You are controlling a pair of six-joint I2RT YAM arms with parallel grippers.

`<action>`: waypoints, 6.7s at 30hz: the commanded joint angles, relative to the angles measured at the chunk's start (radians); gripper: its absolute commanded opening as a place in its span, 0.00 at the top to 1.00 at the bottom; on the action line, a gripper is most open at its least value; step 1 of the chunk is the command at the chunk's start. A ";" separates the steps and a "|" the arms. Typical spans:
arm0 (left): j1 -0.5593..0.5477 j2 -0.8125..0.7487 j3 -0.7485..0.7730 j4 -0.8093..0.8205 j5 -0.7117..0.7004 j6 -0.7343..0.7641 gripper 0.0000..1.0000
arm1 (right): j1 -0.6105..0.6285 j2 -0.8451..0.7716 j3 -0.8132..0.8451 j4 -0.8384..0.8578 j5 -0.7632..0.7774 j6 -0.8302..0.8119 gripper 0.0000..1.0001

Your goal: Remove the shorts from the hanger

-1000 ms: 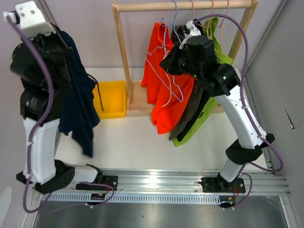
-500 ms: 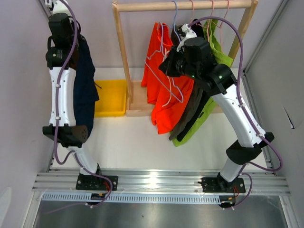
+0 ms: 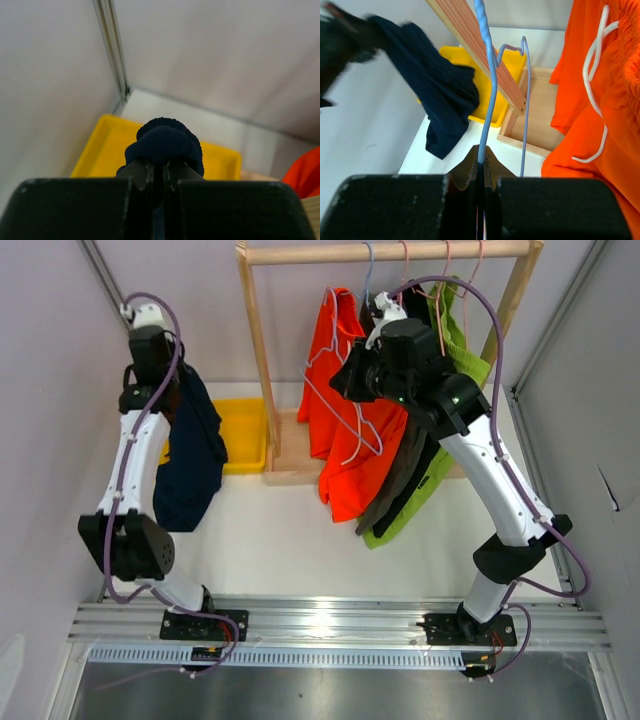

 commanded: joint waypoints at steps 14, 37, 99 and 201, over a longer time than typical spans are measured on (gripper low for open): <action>0.062 0.414 0.255 -0.321 0.011 -0.275 0.01 | 0.075 0.016 0.127 0.072 -0.004 -0.022 1.00; -0.204 -0.518 -0.595 -0.103 0.017 -0.281 0.01 | 0.002 0.352 0.348 0.463 0.181 -0.091 1.00; -0.390 -0.825 -0.896 -0.114 0.053 -0.255 0.01 | -0.178 0.093 -0.009 0.364 0.166 -0.132 0.57; -1.275 -0.758 -0.618 -0.328 -0.586 -0.347 1.00 | -0.121 -0.044 0.195 0.206 0.139 0.033 1.00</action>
